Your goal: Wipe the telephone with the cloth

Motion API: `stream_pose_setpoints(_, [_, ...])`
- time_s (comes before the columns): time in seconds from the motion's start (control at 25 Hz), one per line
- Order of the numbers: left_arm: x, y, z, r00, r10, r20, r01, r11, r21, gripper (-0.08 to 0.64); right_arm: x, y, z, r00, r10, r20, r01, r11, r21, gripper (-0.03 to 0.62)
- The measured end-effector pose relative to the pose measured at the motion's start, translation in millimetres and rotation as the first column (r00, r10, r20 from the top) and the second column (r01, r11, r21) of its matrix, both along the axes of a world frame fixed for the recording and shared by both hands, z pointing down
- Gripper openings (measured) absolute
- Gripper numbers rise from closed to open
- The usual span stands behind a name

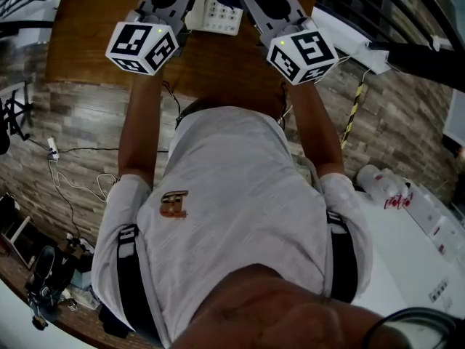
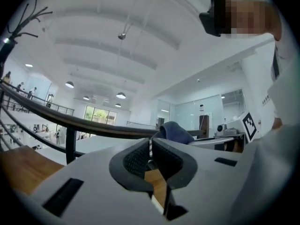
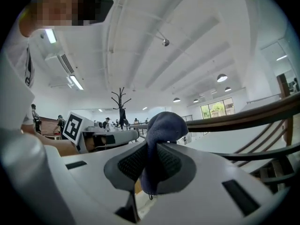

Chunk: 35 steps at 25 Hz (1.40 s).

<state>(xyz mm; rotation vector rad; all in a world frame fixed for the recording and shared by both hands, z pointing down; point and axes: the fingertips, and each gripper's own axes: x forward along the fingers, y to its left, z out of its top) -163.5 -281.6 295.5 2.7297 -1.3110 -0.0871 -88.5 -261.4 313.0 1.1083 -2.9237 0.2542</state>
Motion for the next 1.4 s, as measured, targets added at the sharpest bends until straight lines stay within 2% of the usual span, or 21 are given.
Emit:
stream_pose_setpoints(0.2, [11.9, 19.4, -17.4, 0.997, 0.003, 0.074, -0.011, 0.994, 0.110, 0.026, 0.3, 17.3, -24.6, 0.999, -0.026, 0.045, 0.022, 0.996, 0.083, 0.060])
stream_pose_setpoints(0.32, [12.6, 27.2, -25.9, 0.998, -0.004, 0.069, -0.006, 0.990, 0.139, 0.021, 1.8, 25.0, -34.9, 0.998, -0.038, 0.040, 0.033, 0.991, 0.128, 0.060])
stream_pose_setpoints(0.6, [9.3, 37.4, -34.8, 0.999, -0.023, 0.045, 0.015, 0.987, 0.161, 0.018, 5.1, 38.9, -44.0, 0.998, -0.037, 0.044, 0.028, 0.981, 0.193, 0.060])
stream_pose_setpoints(0.84, [19.1, 47.4, -37.3, 0.999, -0.002, 0.041, -0.006, 0.985, 0.172, 0.018, 6.3, 50.5, -44.5, 0.996, -0.047, 0.072, 0.032, 0.981, 0.192, 0.060])
stream_pose_setpoints(1.4, [29.1, 54.8, -43.3, 0.999, 0.020, 0.026, -0.025, 0.983, 0.183, 0.018, 15.7, 59.0, -47.8, 0.997, -0.023, 0.075, 0.008, 0.981, 0.191, 0.060])
